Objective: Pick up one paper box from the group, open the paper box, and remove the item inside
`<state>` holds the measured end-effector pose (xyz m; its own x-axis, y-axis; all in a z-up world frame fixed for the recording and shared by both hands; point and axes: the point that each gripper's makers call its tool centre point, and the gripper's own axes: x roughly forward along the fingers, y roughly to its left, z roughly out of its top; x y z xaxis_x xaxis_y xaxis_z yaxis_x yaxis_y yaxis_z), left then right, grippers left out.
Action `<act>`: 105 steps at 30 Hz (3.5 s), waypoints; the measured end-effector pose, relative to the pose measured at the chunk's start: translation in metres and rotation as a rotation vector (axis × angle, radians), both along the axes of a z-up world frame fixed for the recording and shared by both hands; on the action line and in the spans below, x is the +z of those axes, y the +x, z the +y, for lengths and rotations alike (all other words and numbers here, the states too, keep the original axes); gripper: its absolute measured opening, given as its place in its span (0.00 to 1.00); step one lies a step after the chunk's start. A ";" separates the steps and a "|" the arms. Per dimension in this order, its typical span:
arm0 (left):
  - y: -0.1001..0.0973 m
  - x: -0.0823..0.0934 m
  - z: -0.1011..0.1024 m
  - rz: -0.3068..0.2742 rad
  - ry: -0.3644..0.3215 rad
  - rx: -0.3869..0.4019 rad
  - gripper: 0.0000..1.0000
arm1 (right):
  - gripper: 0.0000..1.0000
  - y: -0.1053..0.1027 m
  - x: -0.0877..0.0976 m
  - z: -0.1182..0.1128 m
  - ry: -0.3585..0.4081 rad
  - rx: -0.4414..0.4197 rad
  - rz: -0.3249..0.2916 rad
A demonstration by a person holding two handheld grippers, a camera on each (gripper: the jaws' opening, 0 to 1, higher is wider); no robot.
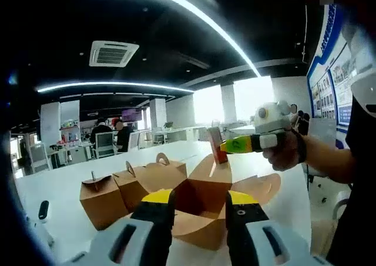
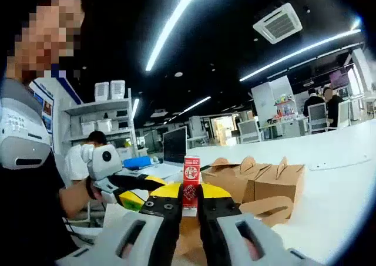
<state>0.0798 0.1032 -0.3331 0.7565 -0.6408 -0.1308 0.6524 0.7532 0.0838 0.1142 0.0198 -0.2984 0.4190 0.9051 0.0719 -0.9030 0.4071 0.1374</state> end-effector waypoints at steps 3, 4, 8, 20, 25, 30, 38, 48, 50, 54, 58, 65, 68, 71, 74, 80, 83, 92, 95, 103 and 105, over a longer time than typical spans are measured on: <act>-0.001 -0.002 -0.006 0.009 -0.004 -0.024 0.36 | 0.12 0.003 0.000 -0.004 0.056 -0.020 0.014; -0.001 -0.003 -0.007 0.012 -0.003 -0.029 0.36 | 0.12 0.003 0.000 -0.005 0.078 -0.025 0.024; 0.001 -0.002 -0.007 0.021 -0.012 -0.026 0.36 | 0.12 0.005 -0.003 -0.008 0.116 -0.032 0.052; -0.002 -0.008 -0.005 0.041 -0.012 -0.022 0.36 | 0.12 0.008 0.010 -0.021 0.153 -0.036 0.036; -0.003 -0.001 -0.006 0.026 -0.028 -0.021 0.36 | 0.12 0.006 0.015 -0.028 0.143 -0.037 0.020; -0.009 0.004 -0.009 0.020 -0.047 -0.040 0.36 | 0.12 -0.005 0.020 -0.035 0.105 -0.019 -0.012; -0.019 0.004 -0.014 0.020 -0.048 -0.055 0.36 | 0.12 -0.034 0.023 -0.037 0.066 0.036 -0.052; -0.029 0.001 -0.020 0.021 -0.062 -0.074 0.36 | 0.12 -0.069 0.016 -0.041 0.012 0.117 -0.093; -0.030 0.000 -0.019 0.023 -0.072 -0.066 0.36 | 0.12 -0.078 0.015 -0.041 -0.002 0.137 -0.105; -0.033 -0.001 -0.018 0.027 -0.081 -0.060 0.36 | 0.12 -0.097 0.016 -0.038 -0.021 0.183 -0.148; -0.035 0.001 -0.017 0.019 -0.083 -0.056 0.36 | 0.12 -0.107 0.004 -0.032 -0.131 0.218 -0.209; -0.035 0.002 -0.015 0.012 -0.093 -0.050 0.36 | 0.12 -0.127 -0.046 -0.012 -0.533 0.314 -0.341; -0.035 -0.002 -0.013 0.022 -0.096 -0.043 0.36 | 0.12 -0.129 -0.073 -0.004 -0.717 0.347 -0.389; -0.035 -0.002 -0.013 0.026 -0.099 -0.043 0.36 | 0.12 -0.128 -0.087 0.003 -0.806 0.371 -0.430; -0.036 0.000 -0.013 0.032 -0.104 -0.047 0.36 | 0.12 -0.125 -0.090 0.009 -0.848 0.366 -0.454; -0.034 0.006 -0.010 0.019 -0.086 -0.056 0.36 | 0.12 -0.121 -0.098 0.013 -0.918 0.377 -0.467; -0.031 0.007 -0.005 0.011 -0.085 -0.038 0.36 | 0.12 -0.115 -0.118 0.011 -0.995 0.394 -0.383; -0.037 -0.002 -0.004 0.031 -0.061 -0.016 0.36 | 0.12 -0.101 -0.122 0.017 -1.061 0.393 -0.362; -0.038 -0.002 -0.001 0.029 -0.062 -0.002 0.36 | 0.12 -0.101 -0.124 0.016 -1.059 0.394 -0.350; -0.039 0.001 -0.001 0.007 -0.045 0.018 0.36 | 0.12 -0.108 -0.131 0.016 -1.074 0.440 -0.349; -0.039 0.003 -0.002 0.003 -0.048 0.014 0.36 | 0.12 -0.109 -0.132 0.016 -1.066 0.447 -0.339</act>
<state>0.0410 0.1014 -0.3306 0.7648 -0.6360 -0.1023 0.6423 0.7651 0.0449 0.0051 0.0358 -0.4301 0.1575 0.6367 -0.7548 -0.9181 -0.1870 -0.3493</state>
